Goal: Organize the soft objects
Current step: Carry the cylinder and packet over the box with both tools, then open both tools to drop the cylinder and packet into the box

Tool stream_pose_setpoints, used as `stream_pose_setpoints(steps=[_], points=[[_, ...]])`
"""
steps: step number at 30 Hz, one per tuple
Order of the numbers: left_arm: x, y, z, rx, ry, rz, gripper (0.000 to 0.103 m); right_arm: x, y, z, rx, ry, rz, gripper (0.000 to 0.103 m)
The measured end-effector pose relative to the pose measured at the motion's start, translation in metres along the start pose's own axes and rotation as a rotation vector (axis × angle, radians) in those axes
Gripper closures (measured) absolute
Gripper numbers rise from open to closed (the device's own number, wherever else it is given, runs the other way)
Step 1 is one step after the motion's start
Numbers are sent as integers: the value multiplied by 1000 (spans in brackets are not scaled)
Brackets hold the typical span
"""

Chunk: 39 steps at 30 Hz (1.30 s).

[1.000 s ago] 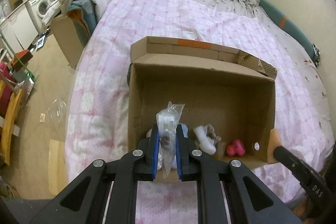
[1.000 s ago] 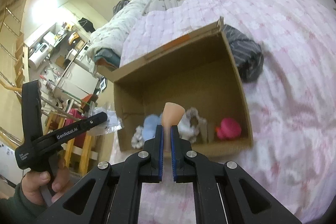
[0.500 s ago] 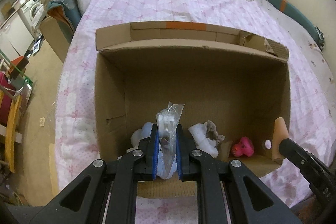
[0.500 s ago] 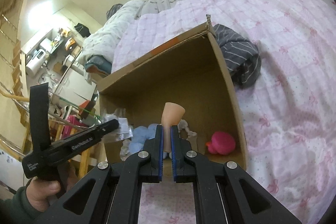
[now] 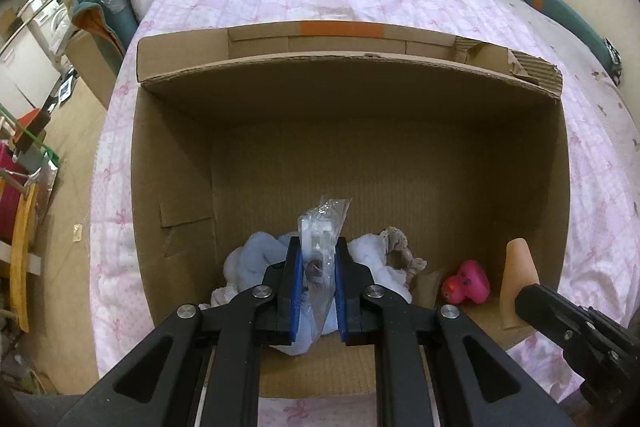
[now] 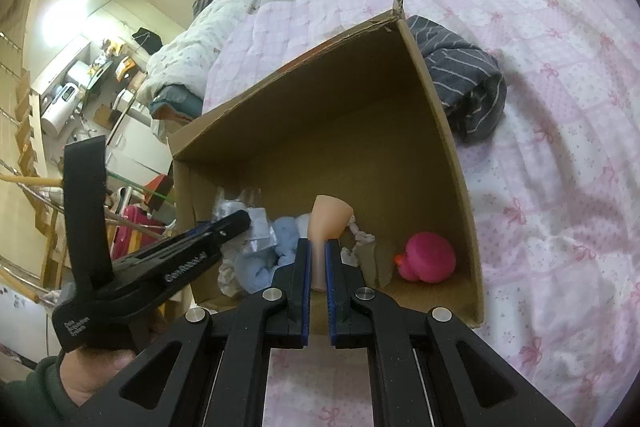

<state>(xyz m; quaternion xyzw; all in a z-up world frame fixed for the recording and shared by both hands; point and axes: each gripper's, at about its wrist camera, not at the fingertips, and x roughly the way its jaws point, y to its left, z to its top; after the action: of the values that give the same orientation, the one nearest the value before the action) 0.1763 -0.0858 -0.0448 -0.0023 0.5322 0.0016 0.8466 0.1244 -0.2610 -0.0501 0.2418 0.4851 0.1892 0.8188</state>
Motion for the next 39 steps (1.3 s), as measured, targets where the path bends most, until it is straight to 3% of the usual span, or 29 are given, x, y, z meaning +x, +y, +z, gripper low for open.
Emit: stream_pose_setpoints(steps=[5, 10, 18, 20, 22, 23, 24, 25, 32, 35, 39], points=[[-1, 4, 1, -39, 2, -19, 86, 2, -2, 0, 12, 13, -7, 95], [-8, 7, -2, -52, -15, 18, 38, 6, 1, 2, 10, 16, -13, 95], [-17, 15, -7, -65, -33, 51, 37, 6, -1, 2, 15, 6, -15, 92], [-21, 21, -7, -87, -44, 43, 37, 3, 0, 2, 8, -4, -12, 85], [-26, 24, -7, -99, -58, 3, 37, 1, 1, 3, 6, -21, -7, 65], [-30, 24, -7, -92, -72, -11, 37, -1, 1, 3, 7, -31, -1, 52], [-32, 23, -7, -85, -82, -8, 37, -4, 2, 4, 12, -49, 5, 19], [-36, 23, -7, -77, -96, 6, 37, -8, 0, 4, 20, -74, 11, 3], [-63, 35, -9, -89, -170, 29, 37, -38, 7, 5, 11, -220, 21, 0], [-79, 38, -13, -68, -213, 34, 37, -52, 20, 1, -60, -294, -28, 0], [-107, 48, -24, -53, -274, 34, 23, -67, 44, -7, -187, -335, -90, 0]])
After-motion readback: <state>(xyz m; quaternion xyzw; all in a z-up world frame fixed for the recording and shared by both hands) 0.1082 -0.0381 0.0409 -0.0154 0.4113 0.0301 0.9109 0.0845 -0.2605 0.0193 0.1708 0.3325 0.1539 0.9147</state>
